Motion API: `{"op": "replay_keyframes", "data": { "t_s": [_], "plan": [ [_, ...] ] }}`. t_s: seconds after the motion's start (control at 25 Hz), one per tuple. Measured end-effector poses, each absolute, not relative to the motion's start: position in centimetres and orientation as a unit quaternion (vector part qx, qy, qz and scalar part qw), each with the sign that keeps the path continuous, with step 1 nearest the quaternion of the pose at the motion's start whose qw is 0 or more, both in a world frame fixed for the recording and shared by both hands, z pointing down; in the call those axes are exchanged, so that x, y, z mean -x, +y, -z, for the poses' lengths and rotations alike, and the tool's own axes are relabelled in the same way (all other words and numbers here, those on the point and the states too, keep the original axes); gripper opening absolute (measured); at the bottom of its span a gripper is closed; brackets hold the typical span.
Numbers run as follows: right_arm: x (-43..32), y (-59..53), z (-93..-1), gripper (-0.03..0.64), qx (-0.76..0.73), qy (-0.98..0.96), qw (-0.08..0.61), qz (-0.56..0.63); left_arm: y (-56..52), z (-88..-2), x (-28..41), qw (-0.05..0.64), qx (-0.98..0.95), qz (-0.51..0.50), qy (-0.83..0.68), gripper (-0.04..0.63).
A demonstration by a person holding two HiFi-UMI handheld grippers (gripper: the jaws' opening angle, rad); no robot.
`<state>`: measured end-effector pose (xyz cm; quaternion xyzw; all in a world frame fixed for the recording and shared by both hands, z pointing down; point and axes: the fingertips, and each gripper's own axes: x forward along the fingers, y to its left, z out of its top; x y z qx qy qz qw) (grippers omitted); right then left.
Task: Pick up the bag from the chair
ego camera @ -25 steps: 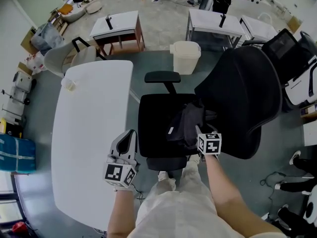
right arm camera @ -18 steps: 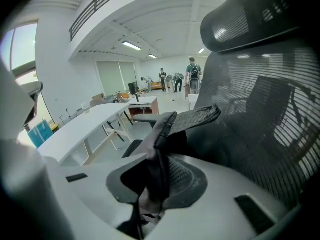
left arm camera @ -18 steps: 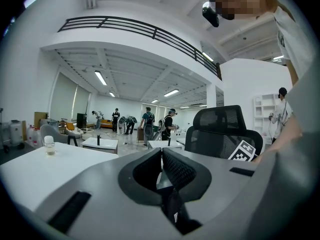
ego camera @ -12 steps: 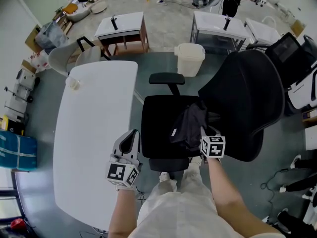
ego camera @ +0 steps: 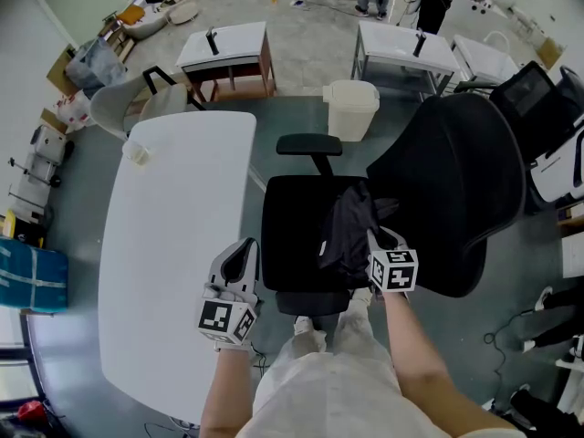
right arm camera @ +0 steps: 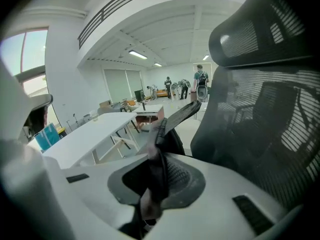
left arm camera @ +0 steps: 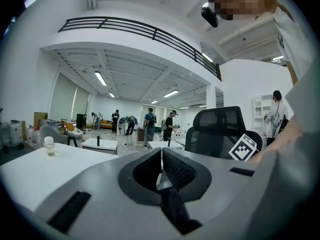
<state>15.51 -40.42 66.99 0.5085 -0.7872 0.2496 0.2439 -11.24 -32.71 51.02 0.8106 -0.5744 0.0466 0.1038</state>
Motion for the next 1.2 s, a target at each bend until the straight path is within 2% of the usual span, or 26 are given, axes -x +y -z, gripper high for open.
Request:
{"op": "replay_keyframes", "data": {
  "t_s": [0.4, 1.2],
  "plan": [
    [-14.3, -40.0, -64.0, 0.047, -0.489, -0.812, 0.217, -0.232, -32.5, -50.3, 11.6, 0.097, -0.811, -0.042, -0.575, 0.028],
    [-9.1, -38.9, -48.5, 0.044, -0.368, -0.910, 0.148, -0.123, -32.7, -47.3, 9.6, 0.071, -0.842, -0.025, -0.535, 0.029]
  ]
}}
